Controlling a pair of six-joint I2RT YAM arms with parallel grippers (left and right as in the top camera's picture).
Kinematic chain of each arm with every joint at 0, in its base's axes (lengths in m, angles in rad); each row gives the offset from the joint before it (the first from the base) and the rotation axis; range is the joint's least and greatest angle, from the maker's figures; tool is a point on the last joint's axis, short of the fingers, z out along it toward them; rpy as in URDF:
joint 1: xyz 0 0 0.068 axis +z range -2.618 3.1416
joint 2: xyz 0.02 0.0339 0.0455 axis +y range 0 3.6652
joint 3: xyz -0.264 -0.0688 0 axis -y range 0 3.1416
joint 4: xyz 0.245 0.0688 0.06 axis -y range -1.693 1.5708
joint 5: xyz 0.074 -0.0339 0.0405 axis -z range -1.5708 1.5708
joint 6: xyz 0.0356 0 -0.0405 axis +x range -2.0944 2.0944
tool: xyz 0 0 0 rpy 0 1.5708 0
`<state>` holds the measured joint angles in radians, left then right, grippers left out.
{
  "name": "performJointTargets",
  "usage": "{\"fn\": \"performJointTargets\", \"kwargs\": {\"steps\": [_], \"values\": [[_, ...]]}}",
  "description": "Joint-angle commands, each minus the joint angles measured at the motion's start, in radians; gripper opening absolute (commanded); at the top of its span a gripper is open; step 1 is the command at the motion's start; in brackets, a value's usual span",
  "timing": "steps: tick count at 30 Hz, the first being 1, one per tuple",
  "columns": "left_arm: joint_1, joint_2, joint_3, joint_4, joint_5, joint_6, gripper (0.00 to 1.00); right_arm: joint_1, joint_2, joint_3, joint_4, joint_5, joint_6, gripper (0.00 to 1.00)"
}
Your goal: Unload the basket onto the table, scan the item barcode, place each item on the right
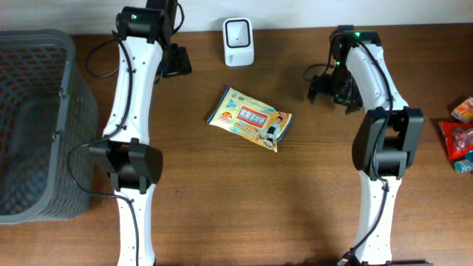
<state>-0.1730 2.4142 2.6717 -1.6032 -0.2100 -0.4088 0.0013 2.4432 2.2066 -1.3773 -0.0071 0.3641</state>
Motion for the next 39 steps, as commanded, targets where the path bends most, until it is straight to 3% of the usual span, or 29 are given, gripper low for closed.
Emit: {"fn": "performJointTargets", "kwargs": {"steps": [1,3,8,11,14,18,20,24,29,36,39], "values": [[0.006,-0.006,0.01,-0.015,0.004,0.002,0.99,-0.002,-0.011,0.014,0.064,0.012,0.009,0.98],[0.006,-0.006,0.01,-0.014,0.004,0.002,0.99,-0.002,-0.011,0.014,0.088,-0.004,0.021,0.98],[0.004,-0.006,0.01,-0.014,0.004,0.002,0.99,-0.003,-0.011,0.015,0.052,-0.385,0.024,0.98],[0.004,-0.006,0.01,-0.014,0.004,0.002,0.99,0.0,-0.013,0.029,0.077,-0.689,-0.239,0.99],[0.004,-0.006,0.01,-0.014,0.004,0.002,0.99,0.031,-0.036,0.098,0.052,-0.697,-0.444,0.98],[0.004,-0.006,0.01,-0.014,0.004,0.002,0.99,0.179,-0.083,0.161,0.024,-0.548,-0.766,0.98],[0.004,-0.006,0.01,-0.014,0.004,0.002,0.99,0.283,-0.065,0.145,0.024,-0.383,-0.835,0.99],[0.004,-0.006,0.01,-0.014,0.004,0.002,0.99,0.454,-0.047,0.09,0.087,0.0,-0.835,0.96],[0.003,-0.006,0.01,-0.014,0.004,0.002,0.99,0.478,-0.047,-0.057,0.129,0.095,-0.835,0.96],[0.003,-0.006,0.01,-0.014,0.004,0.002,0.99,0.459,-0.046,-0.225,0.275,0.043,-0.836,0.93],[0.003,-0.006,0.01,-0.014,0.004,0.002,0.99,0.457,-0.046,-0.289,0.329,0.039,-0.798,0.74]]}}
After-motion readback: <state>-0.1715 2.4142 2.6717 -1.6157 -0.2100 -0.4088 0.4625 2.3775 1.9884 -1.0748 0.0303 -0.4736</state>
